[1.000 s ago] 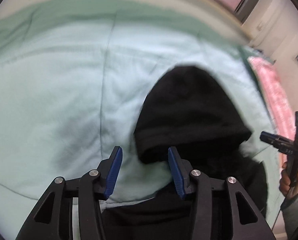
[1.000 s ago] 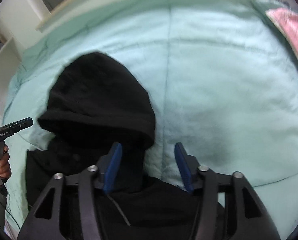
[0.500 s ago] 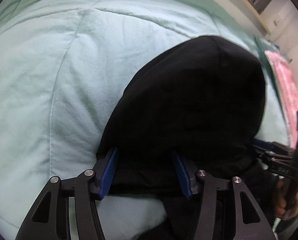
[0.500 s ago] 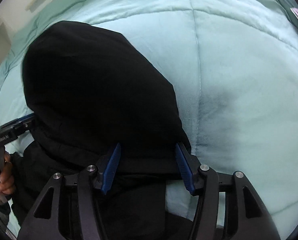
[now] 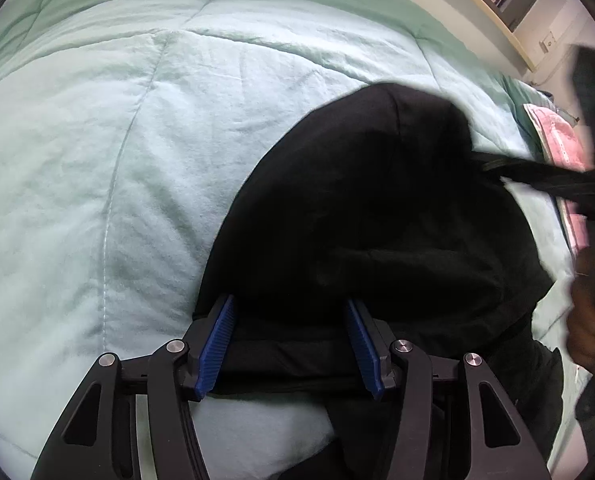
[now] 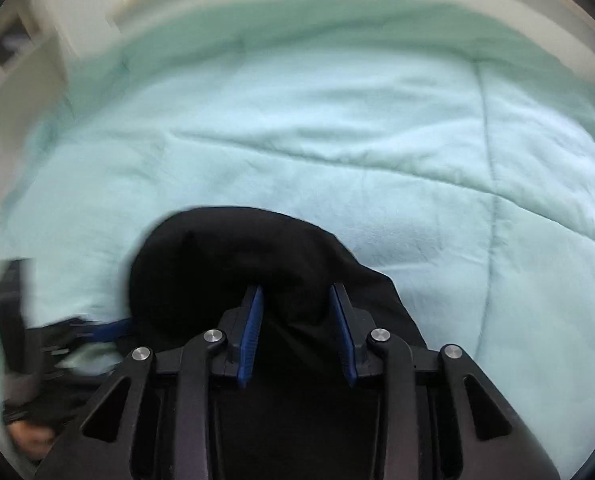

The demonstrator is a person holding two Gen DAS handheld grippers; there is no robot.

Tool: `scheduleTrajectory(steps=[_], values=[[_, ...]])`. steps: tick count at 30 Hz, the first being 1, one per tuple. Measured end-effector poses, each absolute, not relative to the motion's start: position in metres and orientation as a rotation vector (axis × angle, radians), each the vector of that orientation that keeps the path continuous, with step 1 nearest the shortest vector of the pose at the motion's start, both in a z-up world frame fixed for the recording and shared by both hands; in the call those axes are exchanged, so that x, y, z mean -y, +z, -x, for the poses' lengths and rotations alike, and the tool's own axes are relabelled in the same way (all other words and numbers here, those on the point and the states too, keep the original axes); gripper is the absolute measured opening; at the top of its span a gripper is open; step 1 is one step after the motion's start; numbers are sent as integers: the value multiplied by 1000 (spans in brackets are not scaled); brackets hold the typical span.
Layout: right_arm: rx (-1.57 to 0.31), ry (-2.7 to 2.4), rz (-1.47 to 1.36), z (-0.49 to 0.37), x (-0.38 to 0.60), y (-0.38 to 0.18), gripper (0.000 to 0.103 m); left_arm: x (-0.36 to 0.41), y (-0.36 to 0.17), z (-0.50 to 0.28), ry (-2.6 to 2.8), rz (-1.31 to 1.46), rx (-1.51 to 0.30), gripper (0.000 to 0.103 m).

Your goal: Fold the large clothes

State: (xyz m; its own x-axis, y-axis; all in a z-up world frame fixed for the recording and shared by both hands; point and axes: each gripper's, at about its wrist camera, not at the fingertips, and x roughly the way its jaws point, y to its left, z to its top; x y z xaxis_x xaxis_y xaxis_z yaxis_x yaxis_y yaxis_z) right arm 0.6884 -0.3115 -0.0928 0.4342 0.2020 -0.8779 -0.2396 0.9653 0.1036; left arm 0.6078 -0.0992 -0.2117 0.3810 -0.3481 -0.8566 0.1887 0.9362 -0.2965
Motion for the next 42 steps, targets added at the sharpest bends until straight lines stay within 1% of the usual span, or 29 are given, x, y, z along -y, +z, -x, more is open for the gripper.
scheduleTrajectory(steps=[2,4,7,8,9,13,14,16,17,18,20,22,24,27,29,30,31,32,33,35,39,42], values=[[-1169,249,26,-704,319,-129,37,98,-215,-608,-352,163,-1135,57],[-1187,250,-17,-705,326,-143,37,99,-216,-612,-355,151,-1139,57],[-1177,264,-58,-693,337,-128,37,96,-211,-611,-362,136,-1149,58],[-1161,279,-68,-684,342,-115,38,99,-206,-612,-368,141,-1153,58],[-1136,295,-70,-673,348,-101,41,101,-200,-616,-376,146,-1154,58],[-1077,301,-41,-627,371,-64,42,91,-167,-600,-461,214,-1110,58],[-1080,303,-53,-615,379,-63,43,90,-163,-597,-480,232,-1105,58],[-1108,286,-72,-602,373,-74,48,89,-165,-595,-499,246,-1113,59],[-1125,269,-67,-593,381,-78,49,92,-173,-597,-475,231,-1133,59],[-1164,240,-68,-589,388,-96,49,99,-182,-597,-449,226,-1157,59],[-1227,218,-99,-585,394,-123,49,101,-212,-608,-450,259,-1225,58],[-1245,222,-141,-585,399,-140,48,98,-225,-616,-463,312,-1251,58],[-1244,218,-136,-588,399,-133,49,100,-216,-616,-479,291,-1258,59],[-1190,256,-98,-585,399,-105,50,98,-183,-613,-536,233,-1182,59],[-1139,288,-91,-587,402,-83,56,90,-163,-617,-579,232,-1126,59],[-1114,295,-83,-591,404,-73,66,88,-151,-624,-593,229,-1092,59],[-1096,303,-80,-595,406,-66,74,87,-141,-634,-599,220,-1066,64],[-1083,315,-77,-603,406,-60,75,88,-137,-640,-597,214,-1056,78],[-1080,321,-73,-613,406,-60,76,89,-134,-655,-582,202,-1052,87],[-1087,335,-67,-636,407,-63,76,86,-142,-680,-563,196,-1066,87],[-1146,407,-136,-677,416,-84,76,89,-179,-733,-636,271,-1221,86],[-1189,433,-145,-697,413,-103,76,102,-209,-739,-688,319,-1305,86]])
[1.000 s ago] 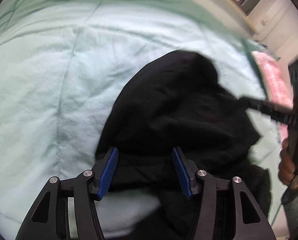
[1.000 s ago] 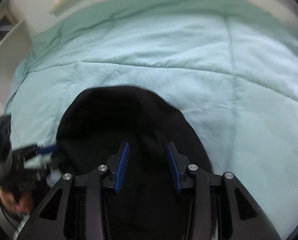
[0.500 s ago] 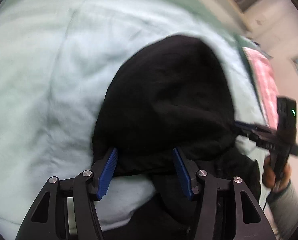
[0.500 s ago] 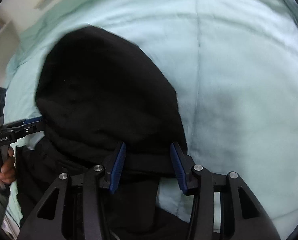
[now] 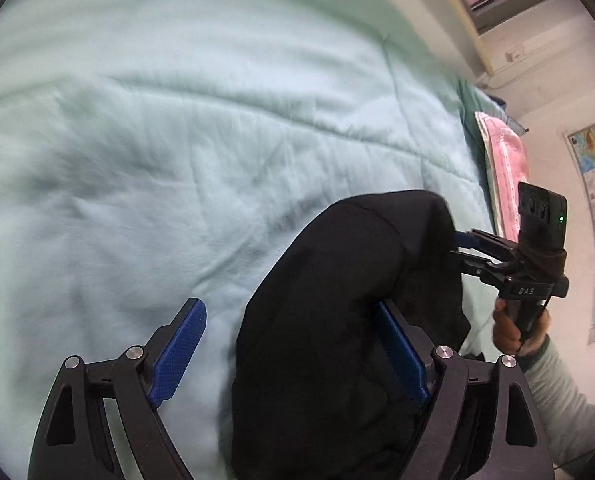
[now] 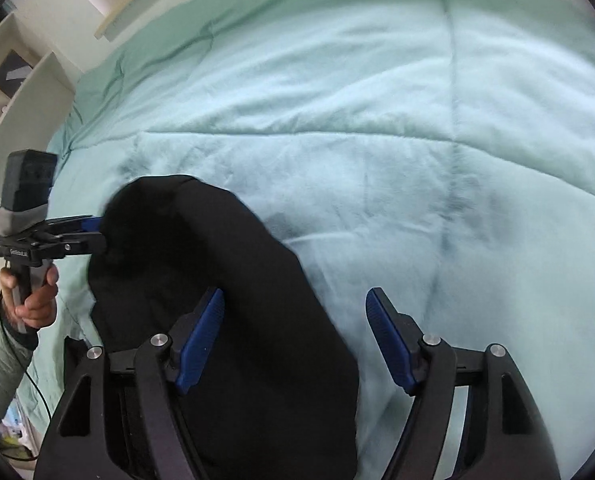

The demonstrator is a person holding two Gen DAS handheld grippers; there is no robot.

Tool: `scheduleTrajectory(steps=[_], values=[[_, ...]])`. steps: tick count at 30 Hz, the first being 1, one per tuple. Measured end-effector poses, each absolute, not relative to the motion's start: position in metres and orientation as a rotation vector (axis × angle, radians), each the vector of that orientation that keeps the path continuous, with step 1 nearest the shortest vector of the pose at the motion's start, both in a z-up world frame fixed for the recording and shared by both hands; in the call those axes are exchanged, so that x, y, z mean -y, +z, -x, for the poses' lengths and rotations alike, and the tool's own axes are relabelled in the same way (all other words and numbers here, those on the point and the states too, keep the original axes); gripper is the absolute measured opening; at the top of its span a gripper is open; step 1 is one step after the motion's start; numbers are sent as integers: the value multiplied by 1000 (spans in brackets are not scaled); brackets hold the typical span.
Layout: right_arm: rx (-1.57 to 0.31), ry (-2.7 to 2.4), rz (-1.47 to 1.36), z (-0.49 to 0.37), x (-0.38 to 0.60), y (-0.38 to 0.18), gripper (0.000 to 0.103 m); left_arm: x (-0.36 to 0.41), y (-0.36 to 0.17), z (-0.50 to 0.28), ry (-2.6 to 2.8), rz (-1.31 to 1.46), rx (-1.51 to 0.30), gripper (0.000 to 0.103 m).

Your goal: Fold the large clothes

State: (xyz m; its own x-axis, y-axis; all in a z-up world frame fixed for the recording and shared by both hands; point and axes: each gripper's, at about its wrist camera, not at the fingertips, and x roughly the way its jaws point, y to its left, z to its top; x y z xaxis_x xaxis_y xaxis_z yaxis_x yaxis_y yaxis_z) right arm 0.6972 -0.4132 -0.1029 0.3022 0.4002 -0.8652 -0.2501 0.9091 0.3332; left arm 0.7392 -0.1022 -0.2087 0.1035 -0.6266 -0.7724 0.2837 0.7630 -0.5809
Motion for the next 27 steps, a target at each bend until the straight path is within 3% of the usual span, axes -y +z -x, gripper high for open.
scheduleTrajectory(steps=[3,4,5,6,9,18,27], values=[[-1251,487,-206,-709,397,-128,76,114,-227,-732,-771,398,-1344,84],[-1269,514,-219,-712,393,-135,75,120,-225,-728,-780,386,-1323,78],[-1281,557,-219,-709,388,-135,68,124,-219,-722,-780,361,-1303,55],[-1276,582,-194,-708,382,-134,43,127,-211,-714,-769,312,-1277,38],[-1199,618,-104,-681,368,-107,21,120,-177,-689,-794,278,-1194,25],[-955,594,64,-527,359,5,19,130,-50,-531,-854,53,-952,25],[-942,556,95,-368,345,24,19,123,-30,-368,-814,-97,-948,26]])
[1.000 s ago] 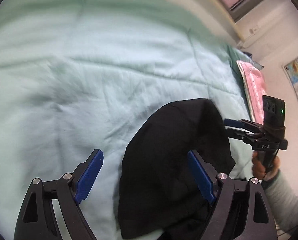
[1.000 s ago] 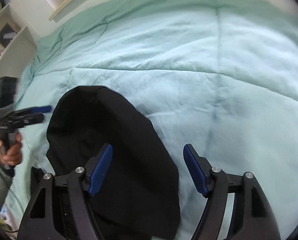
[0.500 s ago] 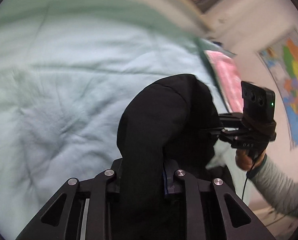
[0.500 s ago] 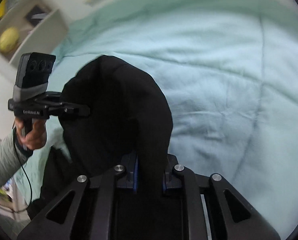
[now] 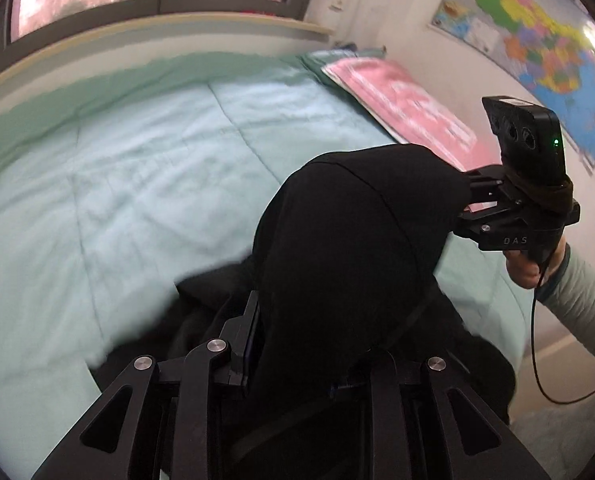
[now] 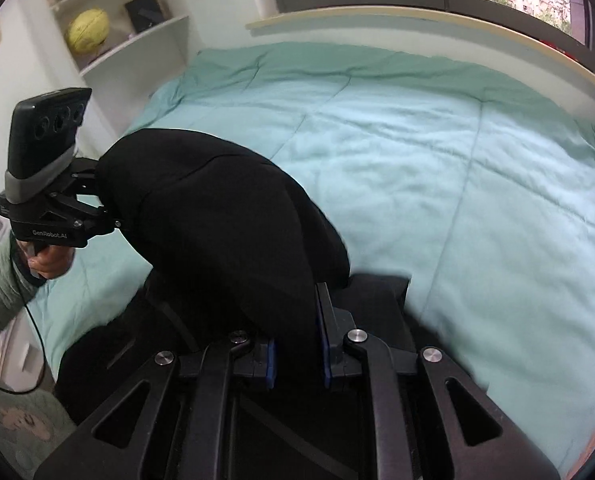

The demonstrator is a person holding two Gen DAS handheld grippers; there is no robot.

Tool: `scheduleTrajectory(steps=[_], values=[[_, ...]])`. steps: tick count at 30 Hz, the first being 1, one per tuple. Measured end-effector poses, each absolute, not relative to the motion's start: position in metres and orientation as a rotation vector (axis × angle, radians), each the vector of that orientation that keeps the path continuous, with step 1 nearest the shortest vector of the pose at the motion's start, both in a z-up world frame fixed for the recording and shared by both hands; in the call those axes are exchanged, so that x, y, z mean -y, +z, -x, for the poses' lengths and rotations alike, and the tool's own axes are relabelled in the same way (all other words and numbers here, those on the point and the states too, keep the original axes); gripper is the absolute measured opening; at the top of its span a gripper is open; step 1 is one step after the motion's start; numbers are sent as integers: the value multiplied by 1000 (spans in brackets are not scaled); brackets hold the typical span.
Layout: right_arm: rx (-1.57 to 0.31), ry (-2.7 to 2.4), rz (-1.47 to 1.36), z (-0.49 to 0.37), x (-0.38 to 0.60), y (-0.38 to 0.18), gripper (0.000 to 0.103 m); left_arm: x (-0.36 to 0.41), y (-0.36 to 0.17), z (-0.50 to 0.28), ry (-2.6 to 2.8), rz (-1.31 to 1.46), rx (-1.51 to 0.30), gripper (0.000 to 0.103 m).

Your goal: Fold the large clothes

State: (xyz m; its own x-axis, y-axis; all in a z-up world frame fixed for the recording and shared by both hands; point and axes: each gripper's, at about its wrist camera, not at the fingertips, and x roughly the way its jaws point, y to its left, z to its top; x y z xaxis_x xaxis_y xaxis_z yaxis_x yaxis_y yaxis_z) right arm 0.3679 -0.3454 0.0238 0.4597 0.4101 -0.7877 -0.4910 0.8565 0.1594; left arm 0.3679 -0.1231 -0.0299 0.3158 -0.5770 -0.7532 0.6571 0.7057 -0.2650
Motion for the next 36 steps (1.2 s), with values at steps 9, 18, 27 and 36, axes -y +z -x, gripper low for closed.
scheduleTrajectory(steps=[9,18,27,36], values=[[-1110,427,171,-271,331,-64,24,132,-144,-276,-601,-209,-1158,36],[-1166,355,57,-246,359,-43,37,88,-100,-226,-557,-122,-1133,50],[-1068,372,-173,-333,312,-15,66,87,-76,-317,-673,286,-1085,62],[-1237,208,-90,-348,288,-133,63,107,-171,-346,-534,218,-1296,60]])
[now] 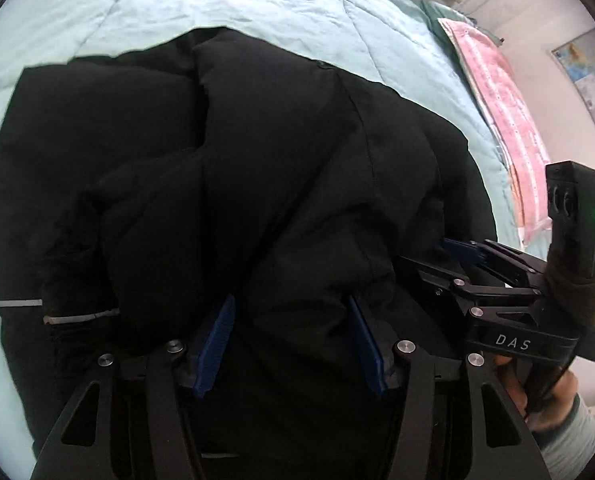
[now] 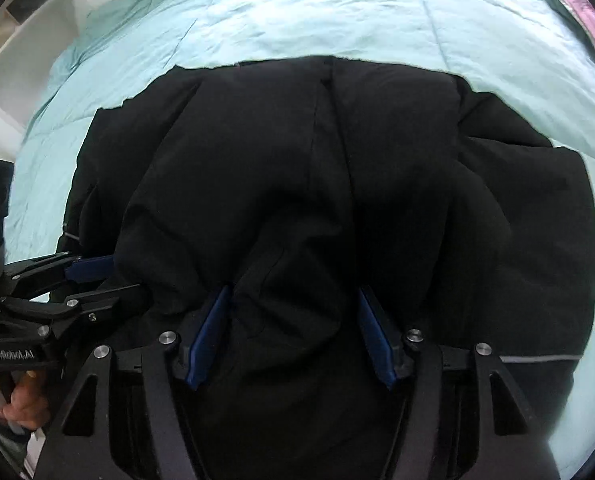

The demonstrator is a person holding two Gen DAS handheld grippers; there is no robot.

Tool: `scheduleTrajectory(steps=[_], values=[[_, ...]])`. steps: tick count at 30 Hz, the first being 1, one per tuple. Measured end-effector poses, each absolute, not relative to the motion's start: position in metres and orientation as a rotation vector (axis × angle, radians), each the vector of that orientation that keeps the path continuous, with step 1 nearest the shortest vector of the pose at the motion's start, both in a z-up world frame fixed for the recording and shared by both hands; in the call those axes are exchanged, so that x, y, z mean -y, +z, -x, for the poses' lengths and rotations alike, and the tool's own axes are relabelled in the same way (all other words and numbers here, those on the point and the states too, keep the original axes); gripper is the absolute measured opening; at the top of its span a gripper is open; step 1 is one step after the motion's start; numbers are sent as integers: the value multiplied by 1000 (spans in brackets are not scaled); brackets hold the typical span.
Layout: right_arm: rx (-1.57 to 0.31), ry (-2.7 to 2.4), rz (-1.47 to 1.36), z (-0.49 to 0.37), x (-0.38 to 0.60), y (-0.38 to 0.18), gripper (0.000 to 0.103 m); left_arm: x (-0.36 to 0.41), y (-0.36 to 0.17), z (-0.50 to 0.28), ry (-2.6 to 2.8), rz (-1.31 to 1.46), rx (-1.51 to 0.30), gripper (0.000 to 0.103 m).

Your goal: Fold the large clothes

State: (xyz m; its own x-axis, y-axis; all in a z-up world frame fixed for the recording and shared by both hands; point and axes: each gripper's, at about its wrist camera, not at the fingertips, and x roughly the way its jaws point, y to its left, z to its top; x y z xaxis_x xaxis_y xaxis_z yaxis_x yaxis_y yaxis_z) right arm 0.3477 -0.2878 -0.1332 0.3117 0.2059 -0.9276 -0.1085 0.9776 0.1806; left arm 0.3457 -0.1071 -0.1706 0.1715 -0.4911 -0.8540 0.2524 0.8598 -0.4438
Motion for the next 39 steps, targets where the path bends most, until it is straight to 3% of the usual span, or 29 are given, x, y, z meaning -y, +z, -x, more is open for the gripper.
scheduleTrajectory(steps=[9,11,16,21,28,34,39], values=[[-1073,360,-105,-279,292,-42,64,78,-92,-295,-660,237,-1148,60],[-1100,368,-85,-270,285,-48,64,77,-104,-289,-649,236,-1173,60],[-1290,278,-22,-283,276,-124,62,98,-182,-310,-498,169,-1376,59],[-1325,214,-19,-291,272,-129,62,115,-164,-308,-448,58,-1363,59],[-1218,295,-34,-241,312,-72,65,11,-94,-229,-421,162,-1221,60],[-1259,215,-65,-209,375,-69,65,-94,-110,-161,-258,386,-1301,60],[-1304,175,-121,-206,401,-84,65,-122,-145,-117,-246,552,-1335,60]])
